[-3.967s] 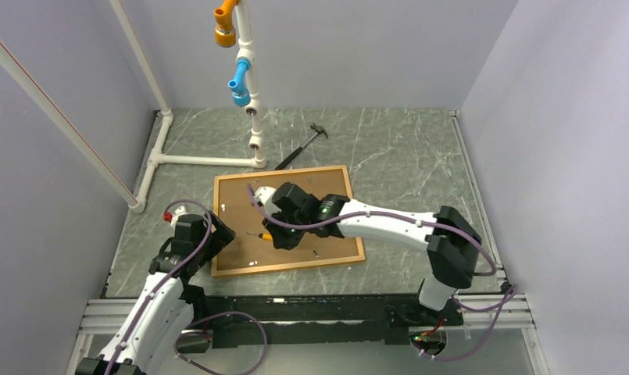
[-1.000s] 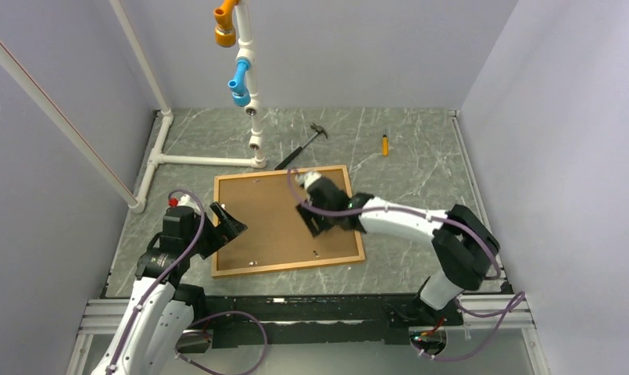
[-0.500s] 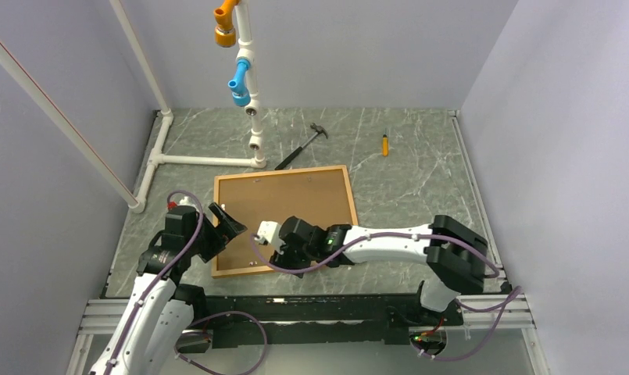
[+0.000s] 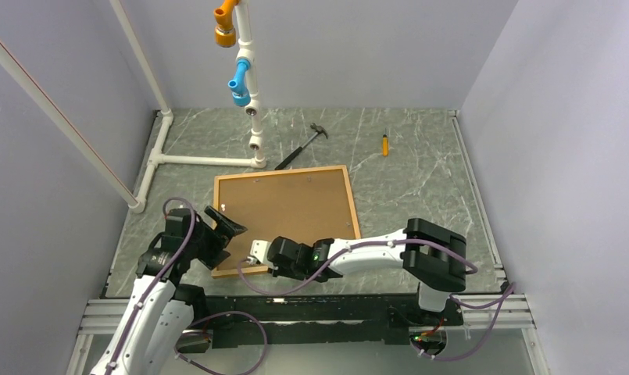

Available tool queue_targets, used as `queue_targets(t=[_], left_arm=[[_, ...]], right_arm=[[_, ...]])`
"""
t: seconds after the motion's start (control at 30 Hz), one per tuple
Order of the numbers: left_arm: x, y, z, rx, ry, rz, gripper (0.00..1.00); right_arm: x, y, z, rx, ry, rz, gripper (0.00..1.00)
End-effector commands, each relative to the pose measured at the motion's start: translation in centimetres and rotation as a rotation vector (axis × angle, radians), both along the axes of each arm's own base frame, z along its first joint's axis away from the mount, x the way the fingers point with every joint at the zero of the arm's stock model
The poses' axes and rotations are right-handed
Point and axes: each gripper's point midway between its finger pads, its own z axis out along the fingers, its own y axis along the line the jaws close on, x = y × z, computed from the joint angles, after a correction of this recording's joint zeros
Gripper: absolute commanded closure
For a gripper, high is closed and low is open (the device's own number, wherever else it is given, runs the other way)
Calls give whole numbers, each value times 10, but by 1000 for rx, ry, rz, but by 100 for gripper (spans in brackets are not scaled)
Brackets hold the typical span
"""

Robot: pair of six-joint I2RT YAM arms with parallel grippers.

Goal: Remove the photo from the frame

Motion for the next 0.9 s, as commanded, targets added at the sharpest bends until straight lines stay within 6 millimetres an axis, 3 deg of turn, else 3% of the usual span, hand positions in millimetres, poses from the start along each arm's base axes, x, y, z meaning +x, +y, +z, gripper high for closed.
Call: queue_targets(t=[0.0, 0.17, 0.43, 0.57, 0.87], left_arm=[[-15, 1, 0, -89, 137, 141, 1], [-22, 13, 6, -52, 165, 210, 1], [-16, 37, 28, 79, 8, 232, 1], [-13, 55, 57, 170, -109, 249, 1], [-4, 68, 164, 395, -546, 96, 2]], right_arm=[[7, 9, 0, -8, -85, -23, 75], [2, 17, 9, 30, -74, -10, 99], [-14, 28, 31, 101, -7, 74, 100], [-28, 31, 35, 131, 74, 144, 100], [-50, 35, 43, 191, 217, 244, 100]])
